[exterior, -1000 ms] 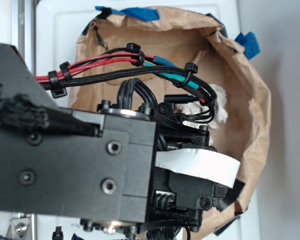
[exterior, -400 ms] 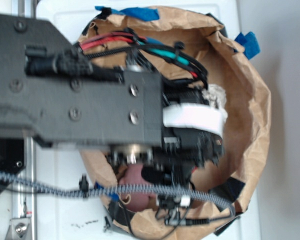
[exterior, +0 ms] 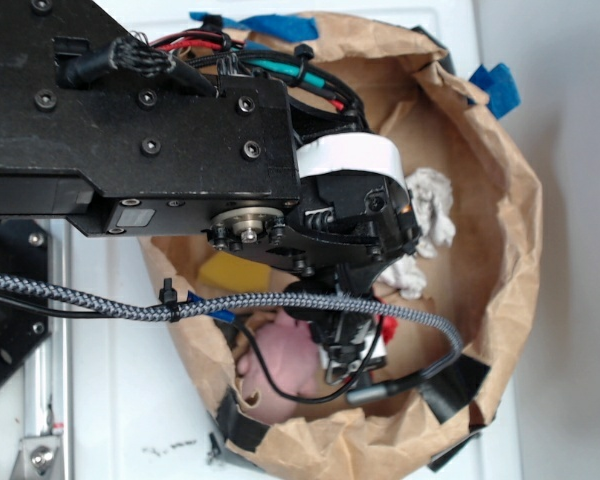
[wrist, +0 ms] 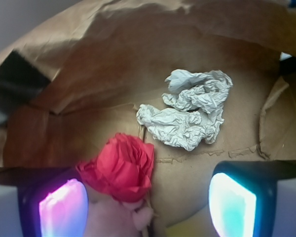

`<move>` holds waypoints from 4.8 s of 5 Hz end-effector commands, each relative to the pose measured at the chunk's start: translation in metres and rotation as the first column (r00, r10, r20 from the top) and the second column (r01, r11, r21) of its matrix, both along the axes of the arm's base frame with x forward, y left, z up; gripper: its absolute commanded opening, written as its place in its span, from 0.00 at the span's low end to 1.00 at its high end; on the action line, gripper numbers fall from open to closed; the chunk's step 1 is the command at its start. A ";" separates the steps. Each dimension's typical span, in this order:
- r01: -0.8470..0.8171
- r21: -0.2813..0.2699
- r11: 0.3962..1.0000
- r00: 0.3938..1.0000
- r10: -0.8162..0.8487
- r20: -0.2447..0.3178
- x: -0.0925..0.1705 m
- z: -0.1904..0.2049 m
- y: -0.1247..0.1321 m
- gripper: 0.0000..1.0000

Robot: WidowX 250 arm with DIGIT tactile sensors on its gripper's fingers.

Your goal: Grab the white paper.

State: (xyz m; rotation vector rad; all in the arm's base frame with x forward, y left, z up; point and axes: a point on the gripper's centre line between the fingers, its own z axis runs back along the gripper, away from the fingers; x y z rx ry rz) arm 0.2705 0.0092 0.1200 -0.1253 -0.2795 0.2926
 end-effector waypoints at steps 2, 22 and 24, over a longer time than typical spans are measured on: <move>-0.165 -0.001 0.986 0.986 0.165 0.027 0.027 -0.023 0.011 1.00; 0.002 0.083 0.997 0.997 -0.009 0.080 0.029 0.018 0.018 0.00; 0.205 0.194 0.959 0.976 -0.185 -0.117 0.011 0.038 0.021 0.00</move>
